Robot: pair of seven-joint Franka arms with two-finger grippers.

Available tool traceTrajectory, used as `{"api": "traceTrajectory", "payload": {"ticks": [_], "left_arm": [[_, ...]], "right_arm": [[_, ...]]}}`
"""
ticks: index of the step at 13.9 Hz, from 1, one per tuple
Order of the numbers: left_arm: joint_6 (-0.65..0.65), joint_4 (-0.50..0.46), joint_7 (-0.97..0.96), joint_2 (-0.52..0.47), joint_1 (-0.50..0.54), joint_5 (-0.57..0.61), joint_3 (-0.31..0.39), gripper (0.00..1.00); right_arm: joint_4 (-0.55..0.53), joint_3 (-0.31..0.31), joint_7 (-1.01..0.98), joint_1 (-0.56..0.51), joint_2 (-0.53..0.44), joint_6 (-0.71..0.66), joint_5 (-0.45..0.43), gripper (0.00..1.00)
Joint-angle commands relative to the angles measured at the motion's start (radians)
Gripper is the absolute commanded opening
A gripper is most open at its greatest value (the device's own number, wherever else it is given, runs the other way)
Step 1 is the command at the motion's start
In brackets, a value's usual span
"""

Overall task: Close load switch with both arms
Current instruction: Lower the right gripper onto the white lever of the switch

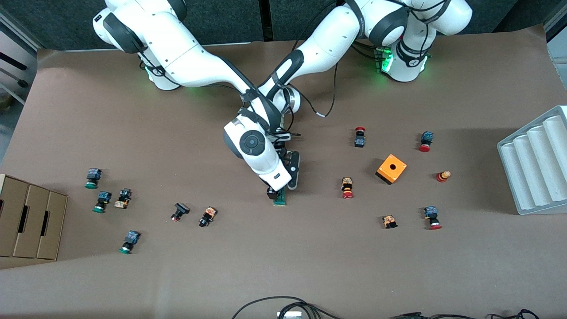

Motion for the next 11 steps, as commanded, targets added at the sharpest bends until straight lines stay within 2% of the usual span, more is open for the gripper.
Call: {"api": "traceTrajectory", "payload": {"ticks": [1, 11], "left_arm": [[0.007, -0.018, -0.025, -0.013, -0.002, 0.010, 0.008, 0.37], [0.007, -0.018, -0.025, -0.013, -0.003, 0.010, 0.008, 0.37]], "right_arm": [[0.013, -0.009, 0.002, 0.007, 0.010, 0.019, -0.025, 0.98], [0.004, -0.018, -0.001, 0.007, 0.015, 0.074, -0.054, 0.97]]}}
